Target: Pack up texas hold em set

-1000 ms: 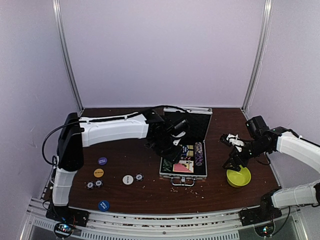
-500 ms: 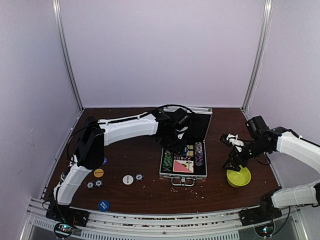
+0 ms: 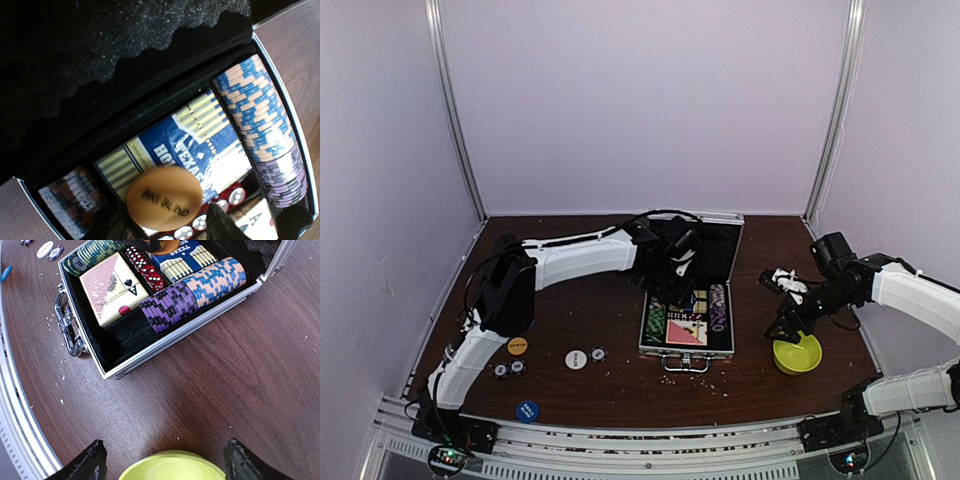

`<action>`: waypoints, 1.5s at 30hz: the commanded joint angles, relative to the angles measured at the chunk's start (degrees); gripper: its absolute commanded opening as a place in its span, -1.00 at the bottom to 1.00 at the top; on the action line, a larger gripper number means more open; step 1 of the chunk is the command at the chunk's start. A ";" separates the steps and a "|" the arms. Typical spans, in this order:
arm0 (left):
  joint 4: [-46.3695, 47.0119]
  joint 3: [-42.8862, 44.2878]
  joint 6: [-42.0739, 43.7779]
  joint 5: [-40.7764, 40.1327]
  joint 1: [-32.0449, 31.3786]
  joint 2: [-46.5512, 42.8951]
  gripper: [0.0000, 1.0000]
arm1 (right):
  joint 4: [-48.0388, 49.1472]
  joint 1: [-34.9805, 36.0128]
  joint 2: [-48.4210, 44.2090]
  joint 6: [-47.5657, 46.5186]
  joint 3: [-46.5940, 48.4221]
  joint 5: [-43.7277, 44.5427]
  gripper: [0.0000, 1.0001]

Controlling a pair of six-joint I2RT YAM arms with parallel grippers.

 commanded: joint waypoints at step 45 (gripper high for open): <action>7.93 -3.12 -0.52 10.64 -0.98 -0.30 -1.00 | -0.65 -0.31 0.32 -0.28 1.22 -0.40 0.62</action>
